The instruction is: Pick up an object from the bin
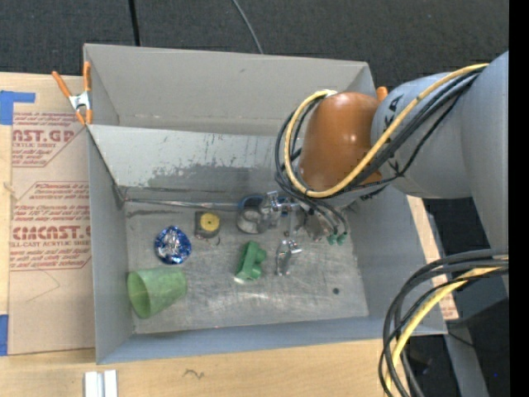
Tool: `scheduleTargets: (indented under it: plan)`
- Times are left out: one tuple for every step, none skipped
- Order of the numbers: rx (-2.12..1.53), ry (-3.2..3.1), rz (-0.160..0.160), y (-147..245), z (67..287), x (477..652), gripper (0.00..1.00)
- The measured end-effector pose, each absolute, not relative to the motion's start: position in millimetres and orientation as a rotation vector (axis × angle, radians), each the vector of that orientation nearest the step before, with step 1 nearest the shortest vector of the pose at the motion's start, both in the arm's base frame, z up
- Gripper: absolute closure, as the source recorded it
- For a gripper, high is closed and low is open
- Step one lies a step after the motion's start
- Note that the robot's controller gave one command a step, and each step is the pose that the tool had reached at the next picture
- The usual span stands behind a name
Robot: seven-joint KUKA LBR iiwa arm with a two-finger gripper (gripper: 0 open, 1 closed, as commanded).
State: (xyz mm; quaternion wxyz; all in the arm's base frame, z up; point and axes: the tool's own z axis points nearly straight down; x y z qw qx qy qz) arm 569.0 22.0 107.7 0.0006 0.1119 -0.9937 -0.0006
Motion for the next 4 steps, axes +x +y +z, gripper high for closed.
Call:
scheduleTargets:
  plan:
    - [0.582, -3.097, 0.003, 47.9, 73.1, 541.1, 0.00]
    - [0.578, -3.093, 0.004, 62.8, 73.2, 542.4, 0.00]
    - [0.578, -3.094, 0.002, 63.1, 73.8, 542.1, 1.00]
    - [0.823, -3.042, 0.004, 14.7, 216.2, 556.1, 1.00]
